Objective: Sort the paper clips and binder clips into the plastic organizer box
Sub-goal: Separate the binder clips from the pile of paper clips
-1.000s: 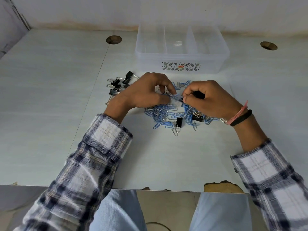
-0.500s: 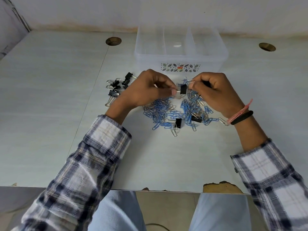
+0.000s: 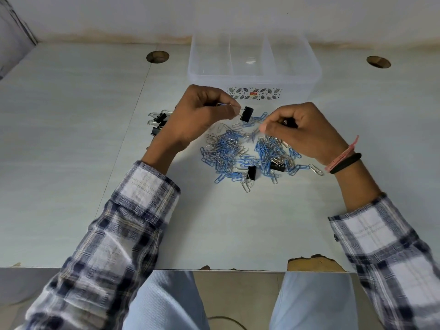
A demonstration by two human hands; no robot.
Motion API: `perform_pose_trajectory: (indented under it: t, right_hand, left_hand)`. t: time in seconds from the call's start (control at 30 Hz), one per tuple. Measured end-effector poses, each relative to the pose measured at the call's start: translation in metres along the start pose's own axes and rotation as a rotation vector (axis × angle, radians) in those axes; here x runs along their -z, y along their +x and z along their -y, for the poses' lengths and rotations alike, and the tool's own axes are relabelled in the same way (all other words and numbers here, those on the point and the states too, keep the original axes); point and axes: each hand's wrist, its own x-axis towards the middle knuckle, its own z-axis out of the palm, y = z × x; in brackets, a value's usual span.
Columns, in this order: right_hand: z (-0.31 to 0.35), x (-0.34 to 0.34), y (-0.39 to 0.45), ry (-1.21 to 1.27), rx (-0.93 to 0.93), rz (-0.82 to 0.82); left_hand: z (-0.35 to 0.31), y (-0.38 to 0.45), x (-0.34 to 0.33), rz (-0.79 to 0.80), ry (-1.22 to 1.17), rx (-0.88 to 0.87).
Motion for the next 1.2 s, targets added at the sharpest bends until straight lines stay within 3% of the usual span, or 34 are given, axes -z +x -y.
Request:
perform_pose_trajectory:
  t: [0.13, 0.3, 0.5, 0.6, 0.77, 0.9, 1.0, 1.2]
  right_hand:
    - [0.005, 0.002, 0.001, 0.344, -0.011, 0.051]
    - [0.005, 0.003, 0.003, 0.475, -0.037, -0.069]
    - [0.005, 0.02, 0.008, 1.05, -0.167, -0.19]
    - [0.002, 0.021, 0.006, 1.195, -0.206, -0.263]
    - [0.0, 0.017, 0.007, 1.288, -0.278, -0.274]
    - [0.004, 0.015, 0.006, 1.356, -0.356, -0.189]
    - [0.007, 0.021, 0.004, 1.293, -0.397, -0.071]
    - [0.016, 0.022, -0.009, 1.093, -0.455, -0.016]
  left_hand:
    - [-0.005, -0.004, -0.014, 0.027, -0.088, -0.011]
    - [-0.011, -0.009, -0.024, 0.124, -0.041, -0.017]
    - [-0.01, -0.012, -0.018, 0.538, 0.397, -0.01]
    - [-0.012, -0.014, -0.026, 0.626, 0.483, -0.015]
    - [-0.012, -0.015, -0.028, 0.623, 0.493, -0.035]
    - [-0.012, -0.015, -0.028, 0.581, 0.443, -0.047]
    - [-0.012, -0.013, -0.026, 0.57, 0.427, -0.057]
    - [-0.011, -0.012, -0.017, 0.631, 0.436, -0.011]
